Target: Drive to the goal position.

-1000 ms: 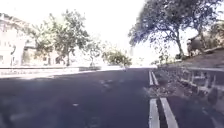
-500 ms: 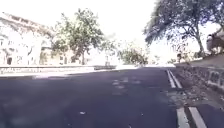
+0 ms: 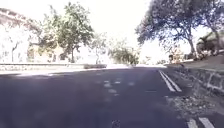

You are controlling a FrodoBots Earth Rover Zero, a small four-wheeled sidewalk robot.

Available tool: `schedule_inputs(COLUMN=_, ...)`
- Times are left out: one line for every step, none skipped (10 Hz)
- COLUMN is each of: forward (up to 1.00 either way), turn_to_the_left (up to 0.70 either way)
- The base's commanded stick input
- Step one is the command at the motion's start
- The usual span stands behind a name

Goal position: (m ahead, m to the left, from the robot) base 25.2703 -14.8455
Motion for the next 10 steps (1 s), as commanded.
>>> schedule_inputs(forward=0.85, turn_to_the_left=0.0)
schedule_inputs(forward=0.85, turn_to_the_left=0.0)
schedule_inputs(forward=0.85, turn_to_the_left=0.0)
schedule_inputs(forward=0.85, turn_to_the_left=0.0)
schedule_inputs(forward=0.85, turn_to_the_left=0.0)
schedule_inputs(forward=0.85, turn_to_the_left=0.0)
schedule_inputs(forward=0.85, turn_to_the_left=0.0)
schedule_inputs(forward=0.85, turn_to_the_left=0.0)
schedule_inputs(forward=0.85, turn_to_the_left=0.0)
schedule_inputs(forward=0.85, turn_to_the_left=0.0)
